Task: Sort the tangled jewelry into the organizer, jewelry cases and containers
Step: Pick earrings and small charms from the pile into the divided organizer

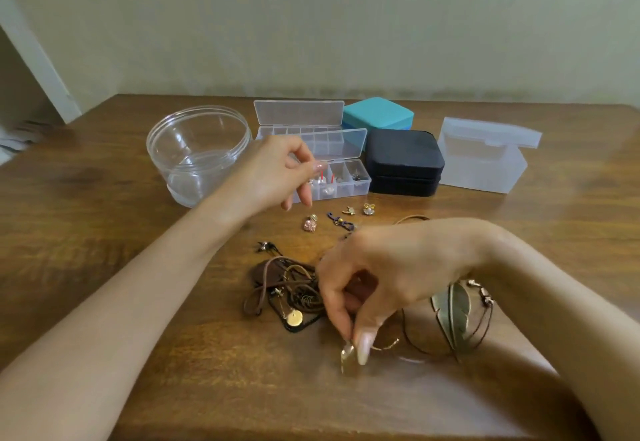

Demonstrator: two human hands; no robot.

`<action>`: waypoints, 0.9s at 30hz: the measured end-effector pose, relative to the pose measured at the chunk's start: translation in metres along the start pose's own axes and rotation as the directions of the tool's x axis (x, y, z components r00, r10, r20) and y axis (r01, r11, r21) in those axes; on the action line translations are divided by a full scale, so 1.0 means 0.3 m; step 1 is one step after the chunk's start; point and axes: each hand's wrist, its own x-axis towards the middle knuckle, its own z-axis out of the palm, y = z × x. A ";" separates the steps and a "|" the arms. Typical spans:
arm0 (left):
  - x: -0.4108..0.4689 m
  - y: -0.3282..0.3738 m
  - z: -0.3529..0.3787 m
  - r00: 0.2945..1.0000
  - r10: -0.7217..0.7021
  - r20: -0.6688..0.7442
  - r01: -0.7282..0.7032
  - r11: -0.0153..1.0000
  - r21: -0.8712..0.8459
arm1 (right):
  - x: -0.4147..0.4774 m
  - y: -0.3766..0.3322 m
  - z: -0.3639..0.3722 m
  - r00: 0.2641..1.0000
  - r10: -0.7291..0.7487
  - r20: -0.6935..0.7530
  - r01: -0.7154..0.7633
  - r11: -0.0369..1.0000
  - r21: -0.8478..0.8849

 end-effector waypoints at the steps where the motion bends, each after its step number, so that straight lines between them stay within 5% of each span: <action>1: 0.005 -0.007 -0.005 0.996 0.010 -0.083 -0.007 0.999 0.034 | -0.014 0.008 -0.015 0.996 -0.053 -0.071 0.060 0.993 0.101; 3: 0.009 -0.017 -0.018 0.983 0.026 -0.182 -0.003 0.992 0.128 | -0.037 0.031 -0.045 0.955 -0.092 -0.283 0.188 0.924 0.333; 6: 0.009 -0.023 -0.030 0.985 0.010 -0.172 0.028 0.975 0.219 | -0.040 0.088 -0.082 0.797 0.078 -0.599 0.288 0.822 0.491; 11: -0.006 -0.022 -0.015 0.996 -0.078 0.031 0.062 0.932 0.356 | 0.036 0.156 -0.069 0.578 0.390 -0.717 0.041 0.864 0.503; 17: -0.023 -0.005 -0.023 0.971 -0.177 0.163 0.075 0.866 0.494 | 0.163 0.138 -0.043 0.492 0.317 -0.811 -0.207 0.947 0.245; 21: -0.026 0.004 -0.018 0.969 -0.209 0.134 0.117 0.859 0.498 | 0.202 0.135 -0.010 0.525 0.245 -0.815 -0.291 0.952 0.098; 27: -0.042 0.028 -0.014 0.943 -0.226 0.244 0.105 0.898 0.427 | 0.023 0.102 -0.090 0.508 0.201 -0.838 -0.198 0.974 0.114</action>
